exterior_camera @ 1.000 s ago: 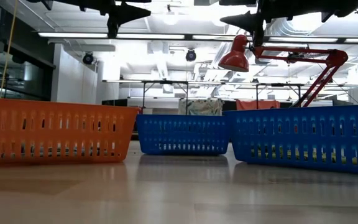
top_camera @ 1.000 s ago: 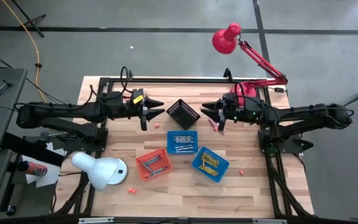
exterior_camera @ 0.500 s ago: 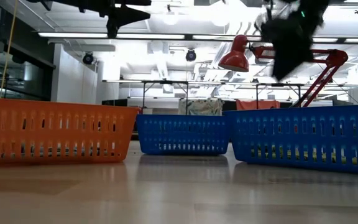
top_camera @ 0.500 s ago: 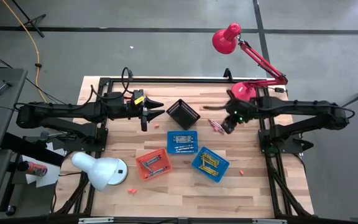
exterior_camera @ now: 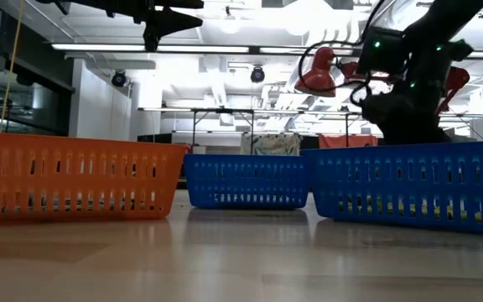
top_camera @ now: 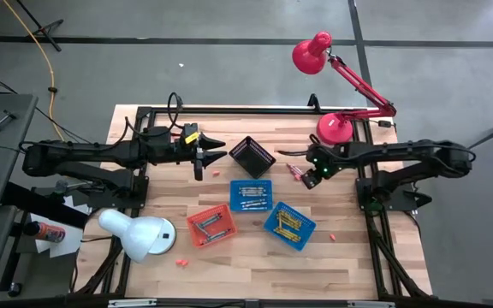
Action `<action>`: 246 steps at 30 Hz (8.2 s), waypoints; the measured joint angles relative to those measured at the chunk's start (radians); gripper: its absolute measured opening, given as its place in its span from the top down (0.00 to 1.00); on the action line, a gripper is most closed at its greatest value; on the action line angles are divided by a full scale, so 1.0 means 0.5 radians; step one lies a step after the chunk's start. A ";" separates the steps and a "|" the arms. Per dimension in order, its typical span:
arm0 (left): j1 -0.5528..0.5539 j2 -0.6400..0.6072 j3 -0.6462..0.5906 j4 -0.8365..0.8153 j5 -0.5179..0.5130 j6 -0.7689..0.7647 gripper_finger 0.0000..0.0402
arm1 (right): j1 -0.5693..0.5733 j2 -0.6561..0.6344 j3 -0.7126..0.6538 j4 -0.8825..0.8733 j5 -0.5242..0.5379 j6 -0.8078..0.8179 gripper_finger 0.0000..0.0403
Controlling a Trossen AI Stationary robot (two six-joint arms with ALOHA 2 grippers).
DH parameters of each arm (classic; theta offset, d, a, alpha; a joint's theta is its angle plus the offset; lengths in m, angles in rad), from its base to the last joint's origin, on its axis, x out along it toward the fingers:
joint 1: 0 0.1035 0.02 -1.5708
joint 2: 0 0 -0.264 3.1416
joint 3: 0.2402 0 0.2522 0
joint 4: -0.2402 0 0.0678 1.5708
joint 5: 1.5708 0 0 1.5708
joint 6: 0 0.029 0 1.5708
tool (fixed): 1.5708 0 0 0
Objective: Sort crayons
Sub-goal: Put the white crayon into the left blue bin
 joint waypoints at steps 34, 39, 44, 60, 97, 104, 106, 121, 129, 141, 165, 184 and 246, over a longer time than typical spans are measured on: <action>0.000 0.000 0.000 -0.038 0.000 -0.001 0.62 | -0.009 0.428 0.011 0.177 0.235 -0.178 0.94; 0.000 0.000 0.000 -0.039 0.000 -0.001 0.62 | -0.009 0.424 0.014 0.143 0.234 -0.200 0.99; 0.000 -0.030 0.034 -0.040 0.060 -0.051 0.62 | 0.007 0.351 0.053 0.083 0.164 -0.221 1.00; 0.000 -0.225 0.102 -0.046 -0.014 0.157 0.62 | 0.036 -0.212 0.702 0.171 0.348 -0.450 1.00; 0.000 -0.213 0.101 -0.163 -0.055 0.050 0.62 | -0.742 0.518 0.183 -0.014 0.127 -0.874 0.61; 0.000 -0.213 0.101 -0.163 -0.070 0.050 0.62 | -0.743 0.518 0.183 -0.002 0.072 -0.882 0.63; 0.000 -0.213 0.101 -0.163 -0.070 0.050 0.62 | -0.744 0.516 0.183 -0.002 0.068 -0.881 0.63; 0.000 -0.213 0.101 -0.165 -0.069 0.052 0.62 | -0.747 0.689 0.196 -0.022 0.072 -0.860 0.70; 0.000 -0.213 0.101 -0.215 -0.069 0.052 0.62 | -0.738 0.693 0.193 -0.038 0.057 -0.880 0.96; 0.001 -0.223 0.100 -0.191 -0.072 0.053 0.62 | -0.432 0.192 0.176 0.178 -0.091 -0.599 0.99; 0.002 -0.222 0.100 -0.196 -0.125 0.052 0.62 | 0.092 0.052 0.183 2.131 -0.031 -0.340 1.00; 0.002 -0.222 0.100 -0.207 -0.127 0.053 0.62 | 0.187 0.052 0.183 2.146 -0.203 -0.465 0.99; 0.002 -0.222 0.099 -0.303 -0.127 0.053 0.62 | 0.465 1.109 0.957 0.800 -0.383 -1.306 0.99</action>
